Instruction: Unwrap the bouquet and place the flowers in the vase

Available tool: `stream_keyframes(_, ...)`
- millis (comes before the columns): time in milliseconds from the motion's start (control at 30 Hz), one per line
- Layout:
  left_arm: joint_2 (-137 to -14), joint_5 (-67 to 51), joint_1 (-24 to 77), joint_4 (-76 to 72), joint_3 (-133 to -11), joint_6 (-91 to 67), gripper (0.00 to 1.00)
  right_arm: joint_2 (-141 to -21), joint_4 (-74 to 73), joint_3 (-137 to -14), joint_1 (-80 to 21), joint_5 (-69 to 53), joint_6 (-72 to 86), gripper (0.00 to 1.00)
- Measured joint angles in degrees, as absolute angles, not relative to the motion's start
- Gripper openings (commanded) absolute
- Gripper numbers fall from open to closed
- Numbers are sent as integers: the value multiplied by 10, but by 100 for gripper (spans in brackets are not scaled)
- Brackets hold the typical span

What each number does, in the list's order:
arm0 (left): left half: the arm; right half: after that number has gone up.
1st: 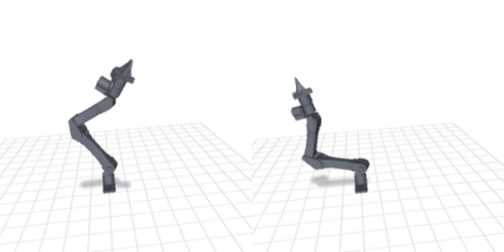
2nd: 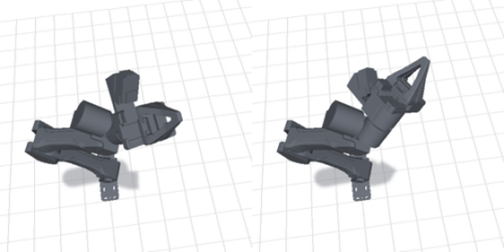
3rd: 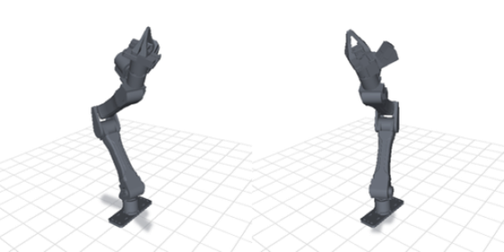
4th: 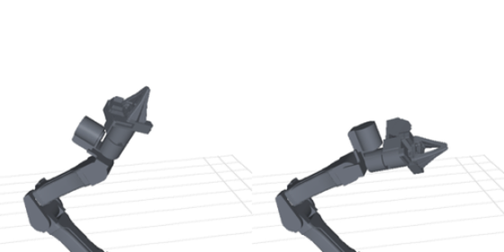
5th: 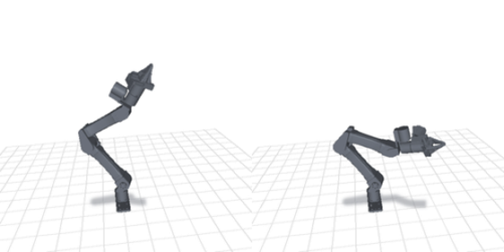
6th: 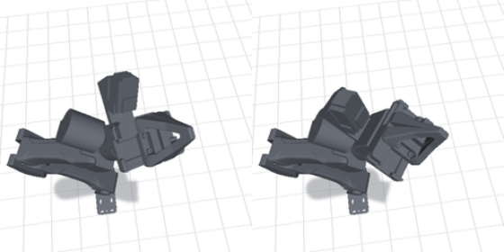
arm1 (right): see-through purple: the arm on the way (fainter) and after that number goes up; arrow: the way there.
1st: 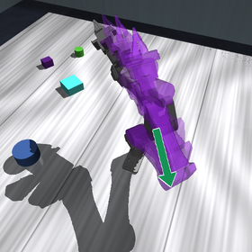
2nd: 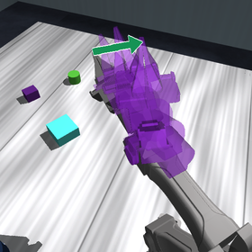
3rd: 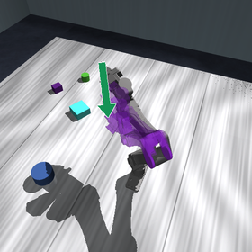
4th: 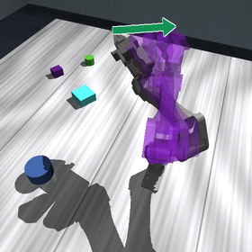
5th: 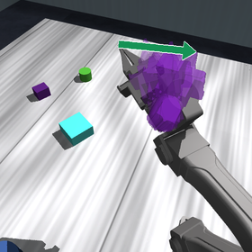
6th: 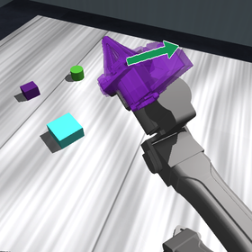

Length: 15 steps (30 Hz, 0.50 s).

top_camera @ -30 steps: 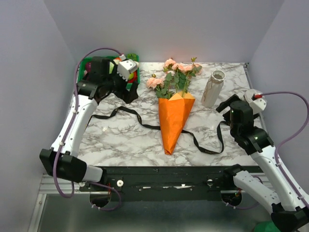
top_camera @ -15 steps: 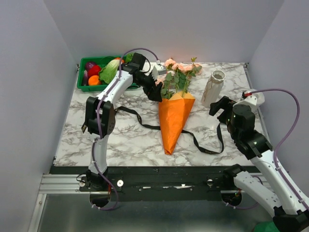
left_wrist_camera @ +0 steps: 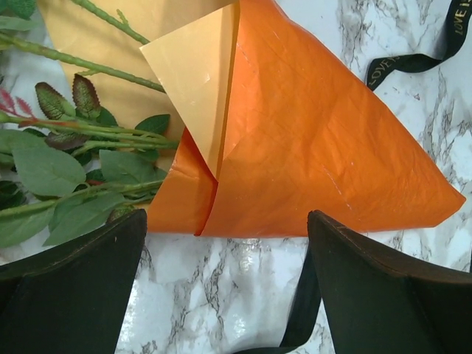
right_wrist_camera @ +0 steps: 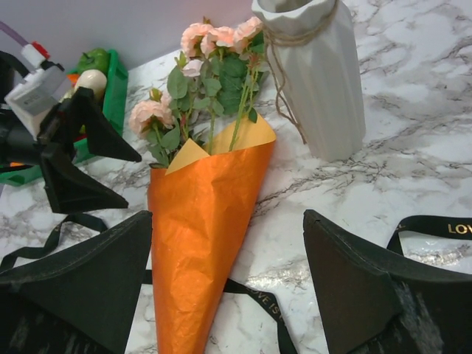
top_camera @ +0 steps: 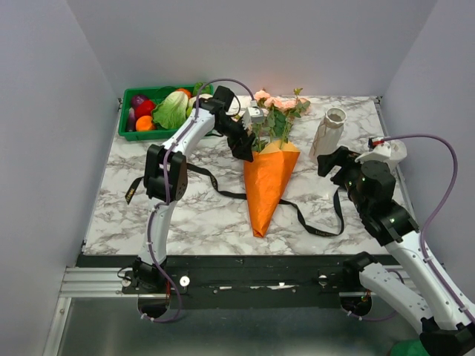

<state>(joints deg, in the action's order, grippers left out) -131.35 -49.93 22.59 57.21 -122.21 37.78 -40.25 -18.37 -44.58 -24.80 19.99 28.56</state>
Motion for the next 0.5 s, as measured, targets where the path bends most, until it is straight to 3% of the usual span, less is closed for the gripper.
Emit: stream_keyframes(500, -1387, -501, 235, 589, -1276, 388, 98, -394, -147, -446, -248, 136, 282, 88)
